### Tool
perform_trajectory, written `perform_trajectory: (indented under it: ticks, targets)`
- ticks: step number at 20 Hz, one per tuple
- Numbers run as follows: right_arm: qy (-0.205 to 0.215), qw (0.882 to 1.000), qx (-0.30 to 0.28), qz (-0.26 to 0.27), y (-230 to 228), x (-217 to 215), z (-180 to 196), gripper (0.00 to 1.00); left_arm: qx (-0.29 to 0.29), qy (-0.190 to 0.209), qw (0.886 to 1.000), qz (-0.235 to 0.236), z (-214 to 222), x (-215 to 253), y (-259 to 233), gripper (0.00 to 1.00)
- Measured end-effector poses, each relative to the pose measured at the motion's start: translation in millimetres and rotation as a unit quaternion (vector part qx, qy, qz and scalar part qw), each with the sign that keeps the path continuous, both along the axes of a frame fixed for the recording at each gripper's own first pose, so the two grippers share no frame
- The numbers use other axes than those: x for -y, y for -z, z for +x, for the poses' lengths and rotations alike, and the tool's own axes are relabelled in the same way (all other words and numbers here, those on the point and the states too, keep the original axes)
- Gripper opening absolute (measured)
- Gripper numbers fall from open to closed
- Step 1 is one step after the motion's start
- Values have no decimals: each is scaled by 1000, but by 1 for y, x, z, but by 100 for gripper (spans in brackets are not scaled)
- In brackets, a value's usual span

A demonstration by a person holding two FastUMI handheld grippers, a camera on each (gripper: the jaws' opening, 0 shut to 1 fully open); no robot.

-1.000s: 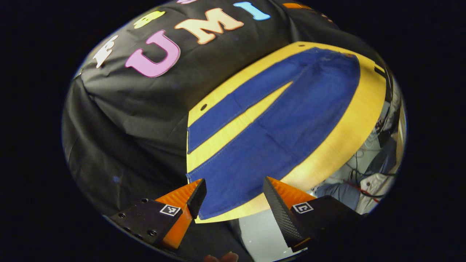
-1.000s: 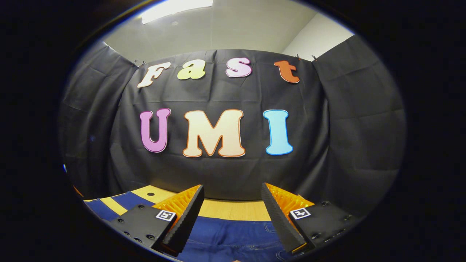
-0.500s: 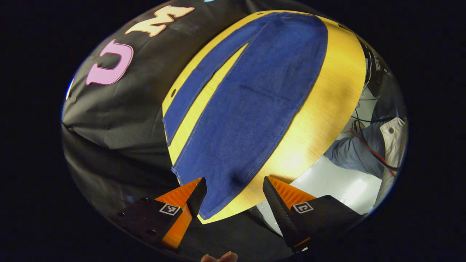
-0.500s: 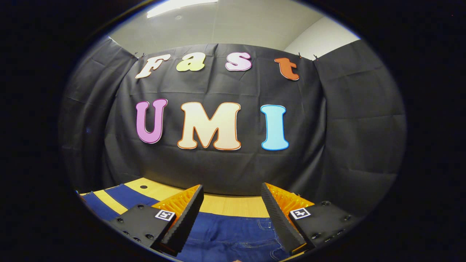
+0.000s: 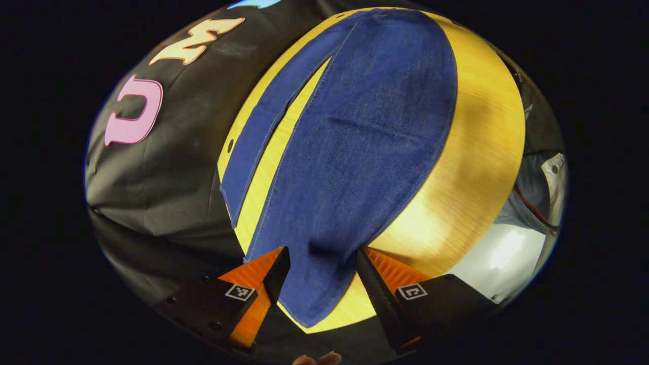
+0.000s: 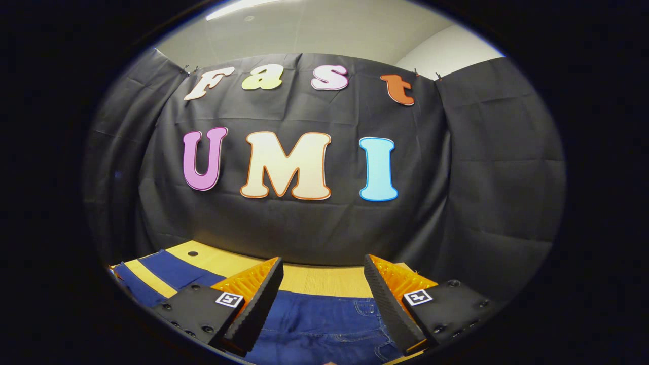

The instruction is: Grasp the waist and the cuffs of the jeans and fold them to make the two legs overlap; first hold the waist and fold one-third of the jeans toward the cuffs, then hold the cuffs and fold the remaining one-third in the same direction to finish folding.

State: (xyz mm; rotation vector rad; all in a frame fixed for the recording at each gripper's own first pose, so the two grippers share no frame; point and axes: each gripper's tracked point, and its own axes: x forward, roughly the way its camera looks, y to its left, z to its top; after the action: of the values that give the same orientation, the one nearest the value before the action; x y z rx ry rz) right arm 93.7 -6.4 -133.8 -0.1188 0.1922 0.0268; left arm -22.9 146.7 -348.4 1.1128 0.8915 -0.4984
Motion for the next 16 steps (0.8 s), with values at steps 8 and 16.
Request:
perform_trajectory:
  ticks: [8,16]
  targets:
    - [3,999,-6,-35,9,11,-3,99,-44,-4,999,-10,-8,9,18,0]
    - [-71,966,-53,-242,50,69,-40,99,-48,-27,998,-11,-7,9,19,0]
